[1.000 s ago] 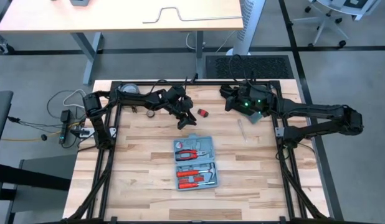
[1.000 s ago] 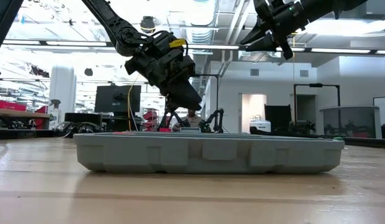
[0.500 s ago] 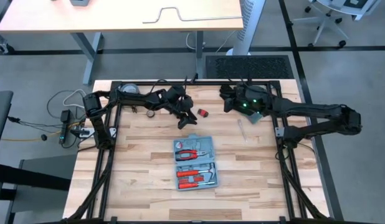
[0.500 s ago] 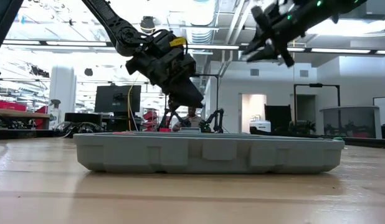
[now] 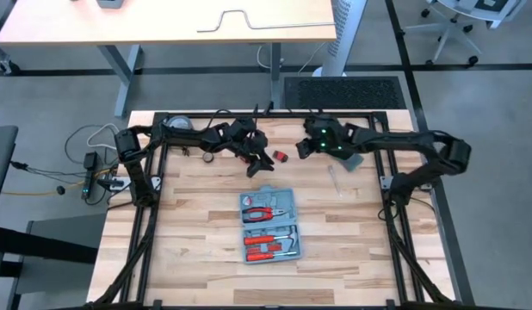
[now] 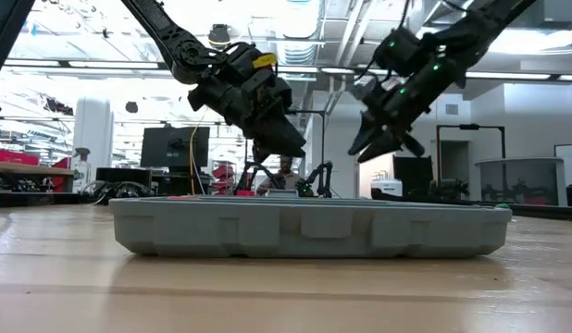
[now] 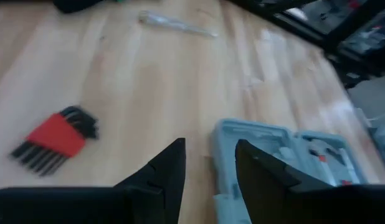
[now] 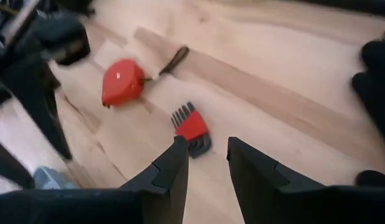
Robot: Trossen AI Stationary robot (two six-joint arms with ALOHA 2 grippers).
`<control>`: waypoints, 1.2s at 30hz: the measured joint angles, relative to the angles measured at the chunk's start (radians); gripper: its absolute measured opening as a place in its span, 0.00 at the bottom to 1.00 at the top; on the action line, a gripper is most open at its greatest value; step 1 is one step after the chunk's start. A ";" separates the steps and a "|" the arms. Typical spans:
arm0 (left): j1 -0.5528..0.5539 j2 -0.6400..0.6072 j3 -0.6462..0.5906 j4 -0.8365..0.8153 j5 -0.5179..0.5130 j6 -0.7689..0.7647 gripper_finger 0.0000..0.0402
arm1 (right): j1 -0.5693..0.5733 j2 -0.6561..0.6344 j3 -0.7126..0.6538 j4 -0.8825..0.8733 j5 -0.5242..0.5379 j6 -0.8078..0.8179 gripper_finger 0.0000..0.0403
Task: Prefit tool cases
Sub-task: Put the black Allen wrench set into the gray toolbox
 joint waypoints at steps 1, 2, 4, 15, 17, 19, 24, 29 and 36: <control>0.000 0.000 0.000 -0.008 -0.020 0.005 0.32 | -0.005 0.023 0.011 -0.001 -0.014 -0.007 0.30; 0.000 0.000 0.000 -0.019 -0.056 0.007 0.32 | -0.008 0.050 0.026 0.000 -0.026 -0.015 0.30; -0.001 0.000 0.000 -0.044 -0.135 0.012 0.32 | -0.010 0.105 0.062 0.004 -0.051 -0.033 0.30; -0.017 0.063 -0.001 -0.079 -0.258 -0.054 0.32 | -0.024 0.411 0.350 -0.123 -0.110 -0.189 0.30; -0.013 0.064 -0.001 -0.110 -0.218 -0.041 0.32 | -0.023 0.438 0.380 -0.181 -0.117 -0.232 0.31; -0.011 0.060 0.000 -0.135 -0.203 -0.007 0.32 | -0.024 0.450 0.383 -0.195 -0.146 -0.272 0.31; 0.012 0.043 0.001 -0.197 -0.203 0.066 0.26 | -0.035 0.451 0.384 -0.180 -0.235 -0.363 0.39; 0.026 0.041 0.000 -0.196 -0.191 0.080 0.22 | -0.034 0.451 0.384 -0.182 -0.219 -0.409 0.54; 0.028 0.040 0.000 -0.197 -0.148 0.117 0.20 | -0.023 0.461 0.385 -0.200 -0.190 -0.430 0.62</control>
